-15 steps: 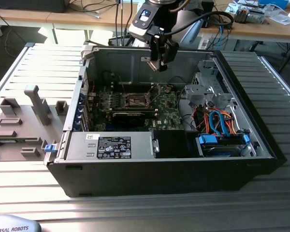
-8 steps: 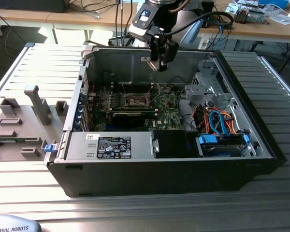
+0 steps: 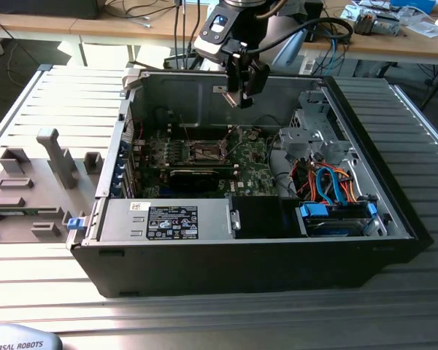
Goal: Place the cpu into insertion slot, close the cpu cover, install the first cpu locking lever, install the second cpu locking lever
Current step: 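Place the cpu into insertion slot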
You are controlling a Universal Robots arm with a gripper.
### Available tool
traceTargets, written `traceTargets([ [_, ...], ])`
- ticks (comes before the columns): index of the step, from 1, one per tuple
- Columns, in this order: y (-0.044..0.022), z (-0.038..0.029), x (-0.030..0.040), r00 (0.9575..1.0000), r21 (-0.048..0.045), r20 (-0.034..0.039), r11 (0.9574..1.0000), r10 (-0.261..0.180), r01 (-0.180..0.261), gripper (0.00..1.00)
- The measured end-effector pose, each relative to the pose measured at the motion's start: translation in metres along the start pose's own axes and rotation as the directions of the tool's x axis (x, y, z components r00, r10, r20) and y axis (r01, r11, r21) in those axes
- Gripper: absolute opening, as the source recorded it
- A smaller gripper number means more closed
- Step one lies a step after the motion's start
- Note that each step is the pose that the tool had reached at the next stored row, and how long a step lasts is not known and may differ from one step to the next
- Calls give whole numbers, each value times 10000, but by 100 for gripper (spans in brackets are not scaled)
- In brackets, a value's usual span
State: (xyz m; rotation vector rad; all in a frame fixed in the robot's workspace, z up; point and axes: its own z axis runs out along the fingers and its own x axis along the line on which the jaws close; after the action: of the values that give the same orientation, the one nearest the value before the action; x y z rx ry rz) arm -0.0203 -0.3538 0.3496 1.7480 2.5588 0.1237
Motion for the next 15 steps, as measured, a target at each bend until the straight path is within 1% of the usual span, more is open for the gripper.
traceTargets([
  [15, 0, 5, 0, 9999, 0, 15, 9999, 122, -122, 54],
])
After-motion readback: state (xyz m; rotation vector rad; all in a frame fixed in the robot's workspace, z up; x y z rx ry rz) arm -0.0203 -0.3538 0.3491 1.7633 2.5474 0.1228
